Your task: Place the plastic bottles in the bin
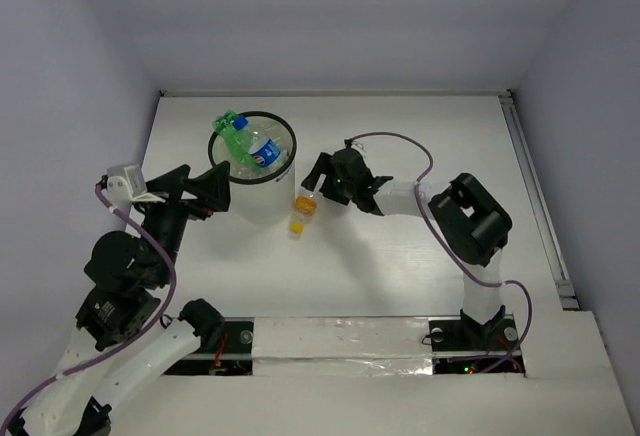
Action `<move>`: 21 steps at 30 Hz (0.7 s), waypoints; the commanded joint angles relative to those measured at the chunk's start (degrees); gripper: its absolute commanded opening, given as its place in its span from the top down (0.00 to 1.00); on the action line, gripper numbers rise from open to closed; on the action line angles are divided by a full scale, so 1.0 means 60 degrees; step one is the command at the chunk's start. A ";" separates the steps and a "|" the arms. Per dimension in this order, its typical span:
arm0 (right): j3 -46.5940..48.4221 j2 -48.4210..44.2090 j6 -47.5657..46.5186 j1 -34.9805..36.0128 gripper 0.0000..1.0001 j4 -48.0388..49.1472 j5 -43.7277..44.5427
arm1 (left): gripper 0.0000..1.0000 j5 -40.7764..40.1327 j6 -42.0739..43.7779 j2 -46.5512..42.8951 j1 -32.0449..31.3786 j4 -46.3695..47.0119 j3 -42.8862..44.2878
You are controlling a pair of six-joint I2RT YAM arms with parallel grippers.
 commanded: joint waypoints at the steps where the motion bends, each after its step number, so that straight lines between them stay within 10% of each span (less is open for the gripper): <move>1: 0.0785 0.0349 0.0075 -0.0071 0.15 -0.0548 -0.0059 | 0.01 0.0378 -0.0036 -0.0422 -0.0011 0.0349 -0.0221; 10: 0.0158 -0.0057 0.0118 -0.0071 0.48 0.0051 -0.0075 | 0.01 0.0100 0.0126 -0.0745 -0.0011 0.0364 -0.0734; 21: -0.1544 -0.5295 -0.2016 0.0644 0.48 -0.1290 0.1342 | 0.01 -0.0866 0.0067 -0.1417 -0.0011 0.0568 -0.1115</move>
